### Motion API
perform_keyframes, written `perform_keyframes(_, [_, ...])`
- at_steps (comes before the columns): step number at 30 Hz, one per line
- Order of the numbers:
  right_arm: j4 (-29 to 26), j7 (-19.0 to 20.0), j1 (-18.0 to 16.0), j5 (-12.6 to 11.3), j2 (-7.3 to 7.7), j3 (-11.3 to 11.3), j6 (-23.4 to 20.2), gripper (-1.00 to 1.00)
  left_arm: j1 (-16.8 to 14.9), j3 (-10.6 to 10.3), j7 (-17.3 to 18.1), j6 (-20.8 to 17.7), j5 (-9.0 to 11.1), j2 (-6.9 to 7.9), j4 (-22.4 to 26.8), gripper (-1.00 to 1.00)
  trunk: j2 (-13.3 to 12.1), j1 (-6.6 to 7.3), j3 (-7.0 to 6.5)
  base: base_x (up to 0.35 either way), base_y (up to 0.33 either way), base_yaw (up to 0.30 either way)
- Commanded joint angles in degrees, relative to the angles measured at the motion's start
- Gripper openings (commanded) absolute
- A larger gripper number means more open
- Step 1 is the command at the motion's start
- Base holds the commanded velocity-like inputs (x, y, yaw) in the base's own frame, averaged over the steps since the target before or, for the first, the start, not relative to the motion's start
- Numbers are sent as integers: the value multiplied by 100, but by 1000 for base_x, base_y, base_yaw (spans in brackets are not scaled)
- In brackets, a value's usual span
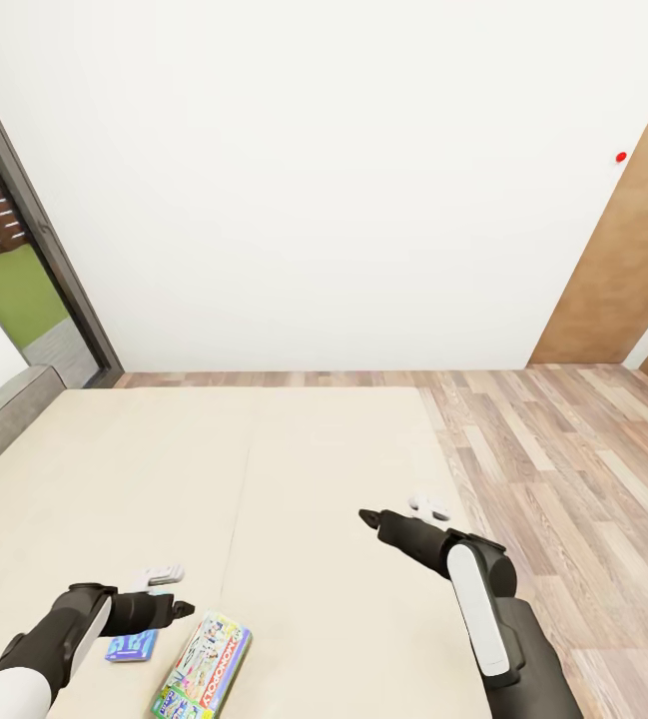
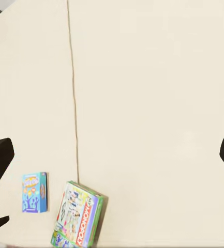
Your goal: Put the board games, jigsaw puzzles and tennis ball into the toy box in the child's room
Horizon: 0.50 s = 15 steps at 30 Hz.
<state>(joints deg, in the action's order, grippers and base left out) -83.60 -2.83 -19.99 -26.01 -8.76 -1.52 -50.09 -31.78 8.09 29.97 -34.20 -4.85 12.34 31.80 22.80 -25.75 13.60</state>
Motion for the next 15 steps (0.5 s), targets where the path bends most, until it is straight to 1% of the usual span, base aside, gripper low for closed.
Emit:
perform_keyframes(1, [-6, -29, -5, -59, -4, -12, -48, 100, -4, 35, 60, -30, -52, -3, 15, 100, 12, -3, 11, 0, 0, 0])
perform_keyframes(5, [-12, -34, -5, -85, -11, 18, -119, 100, -4, 40, 146, -45, -51, 17, 129, 100, 12, -3, 11, 0, 0, 0])
perform_keyframes(9, [-57, -40, -7, -94, -21, 52, -328, 100, -4, 46, 313, -164, -51, 27, 463, 100, 12, -3, 11, 0, 0, 0])
perform_keyframes(15, [-146, -40, -9, -100, -20, 61, -595, 100, -4, 36, 360, -286, -55, 6, 608, 100, 12, -3, 11, 0, 0, 0])
